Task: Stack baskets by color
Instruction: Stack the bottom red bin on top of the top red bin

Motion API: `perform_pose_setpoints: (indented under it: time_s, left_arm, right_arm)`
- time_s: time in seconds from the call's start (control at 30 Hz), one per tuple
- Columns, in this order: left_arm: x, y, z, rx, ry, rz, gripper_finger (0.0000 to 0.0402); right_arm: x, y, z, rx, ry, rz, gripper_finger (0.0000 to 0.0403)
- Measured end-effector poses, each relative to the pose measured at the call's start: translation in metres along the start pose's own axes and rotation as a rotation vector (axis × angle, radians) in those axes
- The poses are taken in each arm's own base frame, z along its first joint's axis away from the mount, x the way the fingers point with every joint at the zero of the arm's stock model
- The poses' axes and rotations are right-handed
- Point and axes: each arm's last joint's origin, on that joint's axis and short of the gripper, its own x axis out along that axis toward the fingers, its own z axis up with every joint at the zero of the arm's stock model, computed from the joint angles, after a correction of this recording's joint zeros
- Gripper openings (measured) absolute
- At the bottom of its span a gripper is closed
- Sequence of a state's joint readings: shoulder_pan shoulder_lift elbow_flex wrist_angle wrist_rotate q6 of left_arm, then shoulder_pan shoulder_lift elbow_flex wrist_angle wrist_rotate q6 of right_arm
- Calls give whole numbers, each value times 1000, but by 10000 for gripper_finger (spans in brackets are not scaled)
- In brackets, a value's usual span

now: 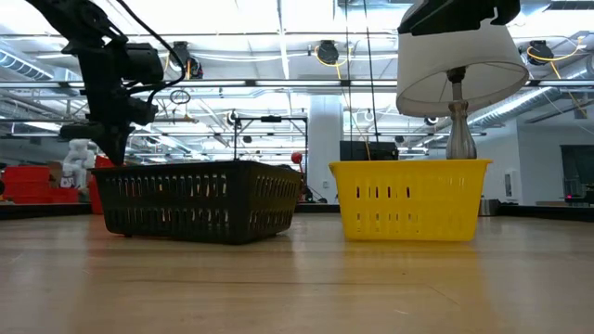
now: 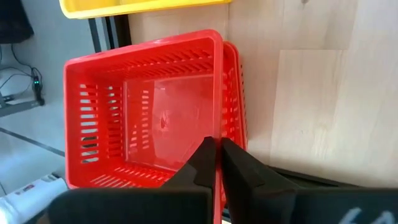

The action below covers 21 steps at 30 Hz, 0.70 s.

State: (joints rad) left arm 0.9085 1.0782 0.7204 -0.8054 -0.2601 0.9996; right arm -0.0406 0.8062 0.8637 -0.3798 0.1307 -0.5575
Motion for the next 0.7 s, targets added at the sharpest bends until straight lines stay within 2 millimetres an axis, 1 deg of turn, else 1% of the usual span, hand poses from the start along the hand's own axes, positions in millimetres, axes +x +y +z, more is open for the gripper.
perform_pose_setpoints:
  time_s: [0.07, 0.3, 0.43, 0.57, 0.7]
  left_arm:
    - [0, 0, 0, -16, 2, 1, 26]
    - [0, 1, -1, -72, 48, 34, 127]
    - [0, 1, -1, -101, 45, 36, 167]
    - [-1, -1, 2, -136, 34, 35, 177]
    - [-3, -5, 8, -206, 8, 18, 160]
  right_arm:
    - [0, 0, 0, 0, 0, 0, 212]
    - [0, 0, 0, 0, 0, 0, 212]
    - [0, 0, 0, 0, -1, 0, 212]
    - [0, 0, 0, 0, -1, 0, 212]
    - [0, 0, 0, 0, -1, 0, 212]
